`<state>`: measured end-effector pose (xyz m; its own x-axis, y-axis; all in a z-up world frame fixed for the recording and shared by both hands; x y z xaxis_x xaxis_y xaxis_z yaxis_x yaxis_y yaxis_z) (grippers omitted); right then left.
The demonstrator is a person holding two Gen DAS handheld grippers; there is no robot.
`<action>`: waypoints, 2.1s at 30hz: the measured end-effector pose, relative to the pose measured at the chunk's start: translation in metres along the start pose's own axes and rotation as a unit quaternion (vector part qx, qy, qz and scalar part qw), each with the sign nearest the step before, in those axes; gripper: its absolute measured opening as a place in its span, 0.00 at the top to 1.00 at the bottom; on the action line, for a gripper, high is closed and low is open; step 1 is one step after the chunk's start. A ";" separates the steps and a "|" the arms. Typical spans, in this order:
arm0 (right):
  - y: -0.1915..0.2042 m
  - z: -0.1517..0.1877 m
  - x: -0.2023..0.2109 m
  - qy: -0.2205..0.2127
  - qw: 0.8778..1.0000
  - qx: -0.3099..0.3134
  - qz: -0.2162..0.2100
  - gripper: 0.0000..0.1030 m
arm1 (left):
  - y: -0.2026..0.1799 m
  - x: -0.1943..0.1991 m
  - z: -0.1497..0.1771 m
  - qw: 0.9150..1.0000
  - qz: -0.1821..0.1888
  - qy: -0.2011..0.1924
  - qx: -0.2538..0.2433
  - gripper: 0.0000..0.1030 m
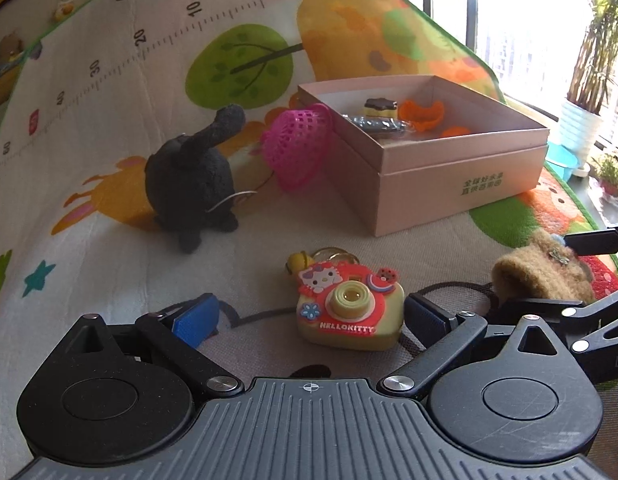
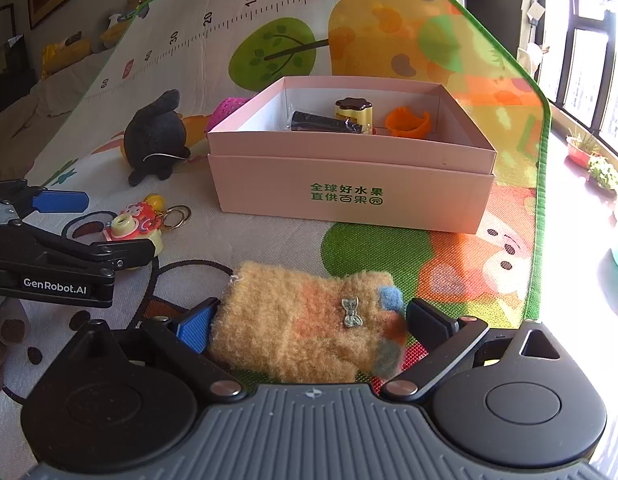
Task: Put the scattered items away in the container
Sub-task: 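Grasp the Hello Kitty lens toy with the left gripper while the right holds the glove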
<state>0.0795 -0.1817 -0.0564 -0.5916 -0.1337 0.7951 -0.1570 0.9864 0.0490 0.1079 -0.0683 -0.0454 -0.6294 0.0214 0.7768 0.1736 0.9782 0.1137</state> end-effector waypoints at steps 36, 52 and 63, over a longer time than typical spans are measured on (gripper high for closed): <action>0.009 0.049 0.049 0.002 0.985 0.175 0.000 0.14 | -0.030 0.043 0.047 0.994 0.113 0.002 0.001 0.39; -0.002 0.052 0.047 0.015 0.996 0.081 -0.024 0.28 | -0.031 0.047 0.047 0.993 0.119 -0.003 0.020 0.23; 0.001 0.051 0.050 0.009 0.996 0.083 -0.017 0.31 | -0.036 0.038 0.042 0.995 0.104 0.000 -0.001 0.29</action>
<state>0.0097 -0.1919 -0.0472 -0.5687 -0.1641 0.8060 -0.3071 0.9514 -0.0230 0.0458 -0.0936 -0.0457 -0.5794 0.2237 0.7837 0.3017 0.9521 -0.0486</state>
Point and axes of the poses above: each gripper's, at about its wrist camera, not at the fingertips, and x roughly against the way its jaws point, y to its left, z to its underside, the point moved 10 cm from there along -x, roughly the way its jaws point, and after that the axes turned 11 degrees about y, right-handed, at the moved point
